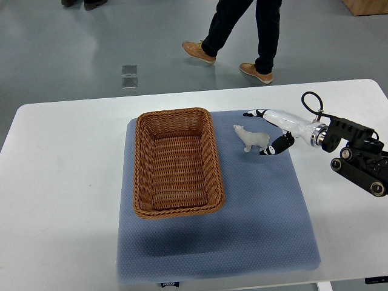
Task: Place white bear in brown basket with right hand
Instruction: 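Lower the right hand down beside the white polar bear figurine, then close the right hand fingers around the white polar bear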
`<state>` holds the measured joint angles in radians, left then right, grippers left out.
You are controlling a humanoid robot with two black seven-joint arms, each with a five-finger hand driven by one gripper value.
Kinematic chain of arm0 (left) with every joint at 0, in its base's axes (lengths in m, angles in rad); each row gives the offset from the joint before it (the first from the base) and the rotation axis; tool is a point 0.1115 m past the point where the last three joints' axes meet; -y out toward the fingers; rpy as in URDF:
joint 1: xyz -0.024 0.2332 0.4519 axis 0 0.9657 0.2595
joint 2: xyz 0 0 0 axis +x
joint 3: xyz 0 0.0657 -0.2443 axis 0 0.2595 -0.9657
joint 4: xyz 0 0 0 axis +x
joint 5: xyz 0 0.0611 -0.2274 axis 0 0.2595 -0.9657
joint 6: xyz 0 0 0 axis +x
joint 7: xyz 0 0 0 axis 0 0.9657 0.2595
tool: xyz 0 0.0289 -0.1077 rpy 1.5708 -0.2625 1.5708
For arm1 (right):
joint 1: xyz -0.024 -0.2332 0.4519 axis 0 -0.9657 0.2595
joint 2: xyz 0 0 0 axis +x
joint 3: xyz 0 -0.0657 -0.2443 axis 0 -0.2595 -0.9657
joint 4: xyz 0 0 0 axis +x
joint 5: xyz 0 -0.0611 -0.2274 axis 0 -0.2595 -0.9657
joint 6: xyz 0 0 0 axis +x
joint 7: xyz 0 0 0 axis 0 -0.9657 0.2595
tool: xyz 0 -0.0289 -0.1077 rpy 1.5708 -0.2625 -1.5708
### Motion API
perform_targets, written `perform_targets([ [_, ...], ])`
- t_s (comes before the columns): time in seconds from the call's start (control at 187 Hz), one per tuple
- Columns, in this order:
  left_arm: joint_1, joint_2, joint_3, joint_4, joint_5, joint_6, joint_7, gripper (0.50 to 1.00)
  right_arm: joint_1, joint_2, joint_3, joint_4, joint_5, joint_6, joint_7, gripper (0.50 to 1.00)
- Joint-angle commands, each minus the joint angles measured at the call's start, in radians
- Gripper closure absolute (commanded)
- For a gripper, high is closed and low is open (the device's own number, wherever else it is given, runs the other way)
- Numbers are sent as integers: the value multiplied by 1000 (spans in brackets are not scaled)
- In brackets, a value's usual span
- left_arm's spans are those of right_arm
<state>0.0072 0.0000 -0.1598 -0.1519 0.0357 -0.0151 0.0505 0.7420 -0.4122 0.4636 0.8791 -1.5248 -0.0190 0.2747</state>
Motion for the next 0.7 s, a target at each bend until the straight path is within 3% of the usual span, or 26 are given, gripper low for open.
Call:
perform_targets([
  [0.0,-1,0,0,0,0,0,0,500,0,10,-10,-2,0,-7,-6,579],
  [0.289,-1,0,0,0,0,0,0,500,4,30,-17,-3,0,-10,-14,593],
  [0.397,0,0,0,0,1,0,0,500,5,33,-19,-8,0,-10,-14,644],
  [0.547,0,0,0,0,0,0,0,500,17,36,-34,-12,0,-10,-12,775],
  [0.697,0,0,0,0,1,0,0,500,30,38,-40,-29,-2,-10,-12,854],
])
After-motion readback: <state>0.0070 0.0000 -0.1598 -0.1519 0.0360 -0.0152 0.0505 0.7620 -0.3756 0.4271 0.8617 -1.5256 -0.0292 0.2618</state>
